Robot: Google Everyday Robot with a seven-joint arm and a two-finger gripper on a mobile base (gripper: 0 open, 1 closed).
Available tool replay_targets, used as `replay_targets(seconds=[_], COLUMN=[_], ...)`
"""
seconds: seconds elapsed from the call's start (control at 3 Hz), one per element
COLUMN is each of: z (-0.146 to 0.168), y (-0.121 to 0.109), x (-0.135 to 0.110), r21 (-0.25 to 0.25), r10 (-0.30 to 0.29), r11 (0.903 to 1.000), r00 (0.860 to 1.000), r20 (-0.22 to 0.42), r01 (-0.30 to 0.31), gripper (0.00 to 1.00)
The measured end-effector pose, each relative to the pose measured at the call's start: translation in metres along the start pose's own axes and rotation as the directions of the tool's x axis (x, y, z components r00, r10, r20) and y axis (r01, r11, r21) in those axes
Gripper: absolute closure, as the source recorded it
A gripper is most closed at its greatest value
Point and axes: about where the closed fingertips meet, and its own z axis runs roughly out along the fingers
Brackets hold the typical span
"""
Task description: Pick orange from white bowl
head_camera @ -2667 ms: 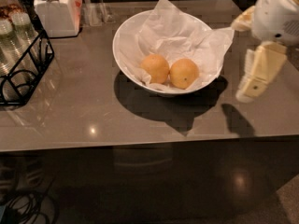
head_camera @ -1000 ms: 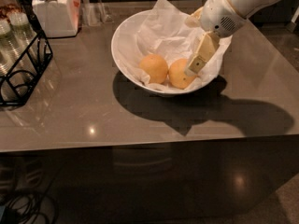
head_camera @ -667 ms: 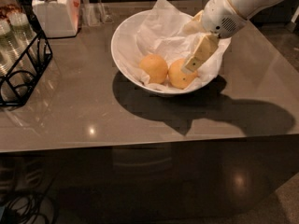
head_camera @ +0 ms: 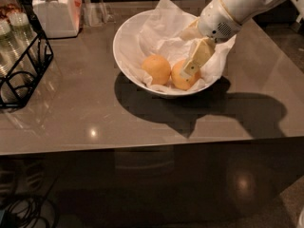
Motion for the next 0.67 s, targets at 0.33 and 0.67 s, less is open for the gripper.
replay_targets(seconds=[0.33, 0.67], z=[0.021, 0.037], y=[-0.006, -0.010], x=[0.012, 0.024], r21=[-0.064, -0.100], r10=[0.040, 0.078], r11=[0.9972, 0.9920], r00=[0.999, 0.997], r20=[0.016, 0.016], r01=[-0.039, -0.076], gripper=[0.12, 0.17])
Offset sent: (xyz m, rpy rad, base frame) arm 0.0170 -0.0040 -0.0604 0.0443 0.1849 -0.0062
